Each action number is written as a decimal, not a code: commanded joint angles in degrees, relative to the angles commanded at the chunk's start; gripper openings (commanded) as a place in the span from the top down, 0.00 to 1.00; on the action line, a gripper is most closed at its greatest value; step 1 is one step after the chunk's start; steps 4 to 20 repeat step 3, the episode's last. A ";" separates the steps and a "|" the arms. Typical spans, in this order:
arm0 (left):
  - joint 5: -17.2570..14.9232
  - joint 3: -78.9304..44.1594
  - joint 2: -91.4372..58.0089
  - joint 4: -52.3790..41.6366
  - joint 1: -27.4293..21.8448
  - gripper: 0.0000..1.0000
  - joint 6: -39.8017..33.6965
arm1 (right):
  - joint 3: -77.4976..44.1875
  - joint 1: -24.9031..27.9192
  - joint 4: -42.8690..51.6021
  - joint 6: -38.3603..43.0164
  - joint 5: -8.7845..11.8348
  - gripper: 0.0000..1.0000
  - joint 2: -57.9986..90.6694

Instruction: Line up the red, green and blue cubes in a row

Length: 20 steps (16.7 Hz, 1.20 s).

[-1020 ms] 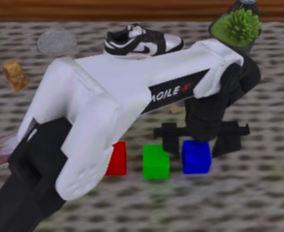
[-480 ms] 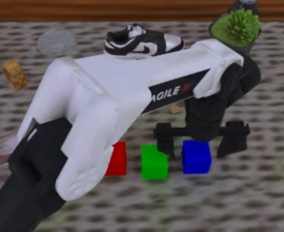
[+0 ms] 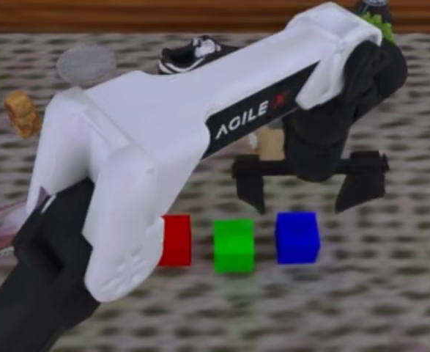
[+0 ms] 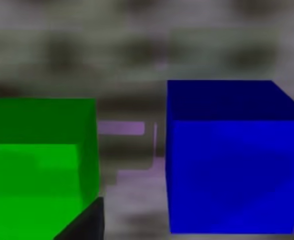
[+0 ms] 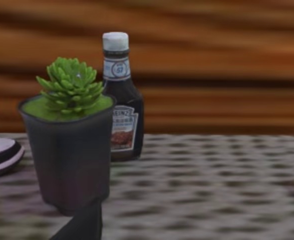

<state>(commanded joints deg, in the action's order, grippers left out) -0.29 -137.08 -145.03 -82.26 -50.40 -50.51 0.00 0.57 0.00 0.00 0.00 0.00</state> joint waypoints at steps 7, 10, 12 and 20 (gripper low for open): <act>0.01 -2.34 0.24 -2.33 0.28 0.00 0.07 | 0.00 0.00 0.00 0.00 0.00 0.00 0.00; 0.01 -2.34 0.24 -2.33 0.28 0.00 0.07 | 0.00 0.00 0.00 0.00 0.00 0.00 0.00; 0.01 -2.34 0.24 -2.33 0.28 0.00 0.07 | 0.00 0.00 0.00 0.00 0.00 0.00 0.00; 0.01 -2.34 0.24 -2.33 0.28 0.00 0.07 | 0.00 0.00 0.00 0.00 0.00 0.00 0.00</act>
